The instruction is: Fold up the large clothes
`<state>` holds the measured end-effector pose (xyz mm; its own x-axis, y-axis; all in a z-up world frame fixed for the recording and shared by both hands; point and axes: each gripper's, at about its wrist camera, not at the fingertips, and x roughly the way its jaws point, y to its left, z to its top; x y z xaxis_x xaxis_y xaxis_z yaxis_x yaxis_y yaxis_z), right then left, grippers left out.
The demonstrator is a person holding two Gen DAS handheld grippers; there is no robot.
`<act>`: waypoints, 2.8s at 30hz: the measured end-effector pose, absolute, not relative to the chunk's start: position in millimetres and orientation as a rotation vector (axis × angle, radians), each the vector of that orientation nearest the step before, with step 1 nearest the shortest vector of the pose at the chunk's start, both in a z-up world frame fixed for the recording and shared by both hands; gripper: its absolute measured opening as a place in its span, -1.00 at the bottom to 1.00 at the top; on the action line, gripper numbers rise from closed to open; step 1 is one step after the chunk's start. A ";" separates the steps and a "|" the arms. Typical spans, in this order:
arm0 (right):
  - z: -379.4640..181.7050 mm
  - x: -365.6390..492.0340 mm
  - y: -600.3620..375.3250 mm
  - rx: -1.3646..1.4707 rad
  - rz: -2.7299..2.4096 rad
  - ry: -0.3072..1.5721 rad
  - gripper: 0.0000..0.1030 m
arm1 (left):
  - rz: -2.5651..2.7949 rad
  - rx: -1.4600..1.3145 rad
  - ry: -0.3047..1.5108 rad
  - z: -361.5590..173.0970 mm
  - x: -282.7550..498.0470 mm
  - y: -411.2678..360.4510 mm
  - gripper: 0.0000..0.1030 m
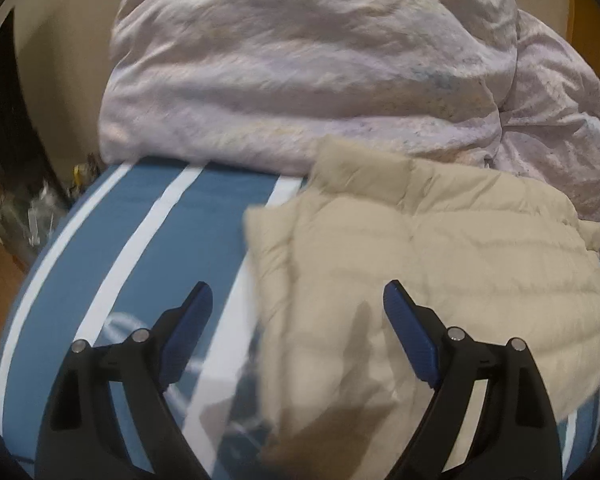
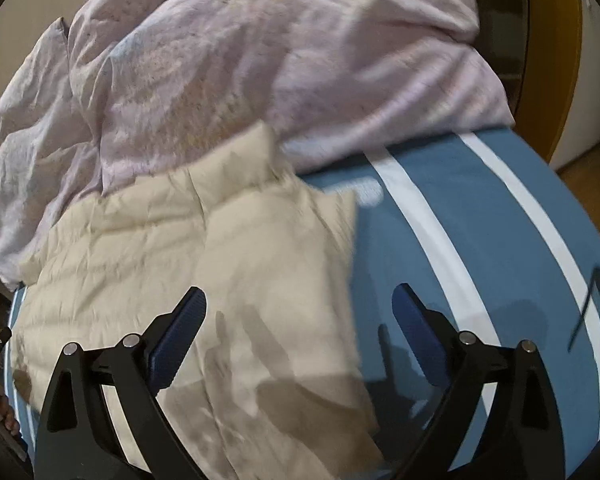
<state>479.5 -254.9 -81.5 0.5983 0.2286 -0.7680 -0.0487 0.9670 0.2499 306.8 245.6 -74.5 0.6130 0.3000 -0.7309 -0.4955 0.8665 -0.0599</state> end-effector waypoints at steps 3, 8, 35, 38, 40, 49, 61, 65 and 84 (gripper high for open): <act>-92.3 466.2 -267.4 0.276 0.157 0.946 0.86 | 0.437 -0.370 0.810 -85.5 286.9 258.4 0.67; -110.1 454.7 -278.5 0.356 0.192 1.006 0.77 | 0.414 -0.478 0.850 -103.6 270.0 258.5 0.60; -97.8 403.6 -271.1 0.607 0.441 0.993 -0.62 | 0.298 -0.766 0.737 -99.0 226.7 261.6 -0.81; -93.8 385.4 -267.0 0.600 0.478 1.001 -0.63 | 0.293 -0.769 0.736 -94.2 202.1 267.1 -0.81; -93.3 369.6 -263.0 0.583 0.498 1.012 -0.63 | 0.289 -0.757 0.734 -92.2 183.8 268.9 -0.81; -96.0 318.2 -242.6 0.520 0.556 1.049 -0.63 | 0.316 -0.745 0.729 -93.3 122.2 282.1 -0.80; -91.7 286.6 -227.3 0.348 0.504 1.053 -0.56 | 0.332 -0.801 0.722 -104.1 88.0 291.4 -0.76; -76.2 284.4 -225.9 0.287 0.431 0.988 -0.32 | 0.367 -0.795 0.740 -106.3 88.6 288.3 -0.52; -89.2 282.8 -141.8 -0.021 0.461 0.853 -0.28 | 0.400 -0.805 0.742 -111.2 90.8 276.6 0.24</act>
